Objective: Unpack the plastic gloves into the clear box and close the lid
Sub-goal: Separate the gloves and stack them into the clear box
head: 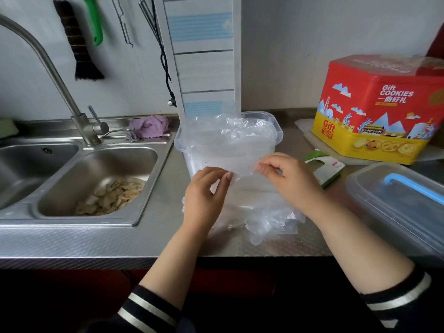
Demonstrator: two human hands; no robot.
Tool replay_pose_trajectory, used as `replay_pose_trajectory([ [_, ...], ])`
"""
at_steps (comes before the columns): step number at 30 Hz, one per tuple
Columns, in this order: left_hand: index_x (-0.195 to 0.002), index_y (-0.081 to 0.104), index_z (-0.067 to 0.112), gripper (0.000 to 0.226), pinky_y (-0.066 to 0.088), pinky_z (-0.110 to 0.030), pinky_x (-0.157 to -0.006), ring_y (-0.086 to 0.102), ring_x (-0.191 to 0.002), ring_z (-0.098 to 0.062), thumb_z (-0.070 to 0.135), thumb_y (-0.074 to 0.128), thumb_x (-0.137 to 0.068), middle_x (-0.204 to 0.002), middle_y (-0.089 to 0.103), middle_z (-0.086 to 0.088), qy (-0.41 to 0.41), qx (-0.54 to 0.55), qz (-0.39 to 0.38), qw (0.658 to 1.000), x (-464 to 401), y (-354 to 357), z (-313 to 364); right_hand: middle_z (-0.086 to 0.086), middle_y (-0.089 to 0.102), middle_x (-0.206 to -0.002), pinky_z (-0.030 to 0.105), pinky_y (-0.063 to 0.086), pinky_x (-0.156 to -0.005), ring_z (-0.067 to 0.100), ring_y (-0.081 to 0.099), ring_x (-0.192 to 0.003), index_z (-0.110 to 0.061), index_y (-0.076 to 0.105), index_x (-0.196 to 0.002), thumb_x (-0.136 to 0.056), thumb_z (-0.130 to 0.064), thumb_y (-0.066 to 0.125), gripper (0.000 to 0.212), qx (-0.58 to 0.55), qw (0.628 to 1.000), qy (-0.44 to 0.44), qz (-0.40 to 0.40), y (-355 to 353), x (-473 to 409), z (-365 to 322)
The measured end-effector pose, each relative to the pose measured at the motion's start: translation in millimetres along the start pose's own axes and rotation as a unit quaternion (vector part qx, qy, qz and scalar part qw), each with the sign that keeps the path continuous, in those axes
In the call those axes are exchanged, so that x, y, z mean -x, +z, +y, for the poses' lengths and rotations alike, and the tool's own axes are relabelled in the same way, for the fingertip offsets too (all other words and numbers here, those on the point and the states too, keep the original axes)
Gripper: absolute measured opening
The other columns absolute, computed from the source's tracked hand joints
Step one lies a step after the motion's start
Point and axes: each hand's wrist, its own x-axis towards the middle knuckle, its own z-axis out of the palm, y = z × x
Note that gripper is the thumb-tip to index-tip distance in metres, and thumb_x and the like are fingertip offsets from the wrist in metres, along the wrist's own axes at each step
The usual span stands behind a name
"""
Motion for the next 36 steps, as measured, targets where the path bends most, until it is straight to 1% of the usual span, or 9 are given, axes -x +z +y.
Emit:
replay_pose_trajectory([
  [3,-0.083,0.072,0.02,0.015,0.044,-0.017,-0.076,0.061,-0.086,-0.006,0.028,0.063,-0.092,-0.085,0.066,0.014,-0.007,0.006,-0.007,1.0,-13.9,-5.7,10.0,-0.013,0.064,-0.086,0.033,0.048,-0.077,0.007,0.059,-0.083,-0.018,0.068,-0.093,-0.09,-0.034,0.063,0.017,-0.015,0.999,0.029,0.005,-4.2,-2.7,-5.2],
  [6,-0.081,0.069,0.025,0.015,0.047,-0.017,-0.077,0.063,-0.084,-0.002,0.032,0.062,-0.093,-0.081,0.069,0.014,-0.038,0.02,-0.031,0.999,-31.0,-10.1,20.9,-0.022,0.06,-0.102,0.015,0.042,-0.083,-0.005,0.056,-0.096,-0.03,0.057,-0.115,-0.074,-0.051,0.067,0.047,-0.05,0.994,0.082,-0.044,-10.3,-4.1,-15.9],
  [11,-0.079,0.066,0.027,0.02,0.05,-0.02,-0.076,0.066,-0.08,-0.005,0.033,0.057,-0.096,-0.078,0.07,0.014,-0.016,0.049,-0.061,0.997,-56.2,-14.6,34.5,-0.018,0.051,-0.116,0.015,0.038,-0.08,-0.003,0.049,-0.106,-0.027,0.051,-0.128,-0.071,-0.06,0.06,0.067,-0.053,0.987,0.122,-0.085,-15.9,-13.3,-25.3],
  [17,-0.076,0.059,0.029,0.023,0.051,-0.024,-0.063,0.062,-0.059,-0.003,0.034,0.053,-0.098,-0.066,0.066,0.012,-0.002,0.055,-0.057,0.997,-83.8,-16.5,41.9,-0.009,0.067,-0.083,0.002,0.041,-0.057,-0.01,0.057,-0.062,-0.006,0.067,-0.094,-0.089,-0.026,0.066,0.02,-0.125,0.986,0.109,-0.009,-24.8,-41.7,-39.1],
  [22,-0.091,0.053,0.029,0.027,0.053,-0.037,-0.064,0.059,-0.057,-0.01,0.053,0.043,-0.096,-0.068,0.064,0.01,-0.041,-0.038,-0.047,0.997,-117.2,-18.7,48.2,-0.001,0.068,-0.072,0.016,0.046,-0.056,0.005,0.057,-0.055,-0.01,0.065,-0.089,-0.092,-0.025,0.062,0.016,-0.123,0.982,0.135,0.04,-26.7,-83.4,-48.1],
  [25,-0.126,0.041,0.03,0.064,0.049,-0.037,-0.075,0.061,-0.075,-0.016,0.073,0.051,-0.079,-0.079,0.066,0.003,-0.099,-0.002,-0.154,0.983,-134.9,-24.7,46.9,-0.001,0.065,-0.067,0.019,0.044,-0.052,0.004,0.054,-0.046,-0.007,0.063,-0.088,-0.094,-0.023,0.061,0.018,-0.146,0.975,0.157,0.051,-23.9,-109.6,-46.0],
  [30,-0.144,0.026,0.023,0.074,0.051,-0.036,-0.079,0.065,-0.083,-0.023,0.025,0.07,-0.085,-0.084,0.071,-0.005,-0.098,-0.088,-0.19,0.973,-151.7,-23.4,15.1,0.005,0.064,-0.064,0.023,0.042,-0.05,0.012,0.05,-0.047,-0.005,0.062,-0.078,-0.093,-0.021,0.059,0.022,-0.11,0.978,0.167,0.055,-15.4,-138.5,-33.0],
  [33,-0.139,0.032,0.019,0.063,0.053,-0.046,-0.083,0.064,-0.077,-0.031,0.016,0.066,-0.085,-0.082,0.07,-0.018,-0.129,-0.058,-0.151,0.978,-168.0,-24.6,-5.5,0.002,0.067,-0.07,0.029,0.05,-0.056,0.016,0.059,-0.052,-0.018,0.056,-0.084,-0.091,-0.023,0.059,0.01,-0.051,0.982,0.173,0.056,-6.1,-148.4,-21.8],
  [36,-0.135,0.04,0.021,0.056,0.047,-0.033,-0.069,0.057,-0.07,-0.023,0.017,0.064,-0.085,-0.074,0.066,-0.007,-0.131,-0.125,-0.153,0.971,-173.8,-22.7,-14.9,0.002,0.07,-0.09,0.037,0.054,-0.072,0.027,0.066,-0.078,-0.028,0.053,-0.095,-0.089,-0.027,0.061,0.01,0.065,0.985,0.152,0.04,3.8,-155.4,-15.1],
])
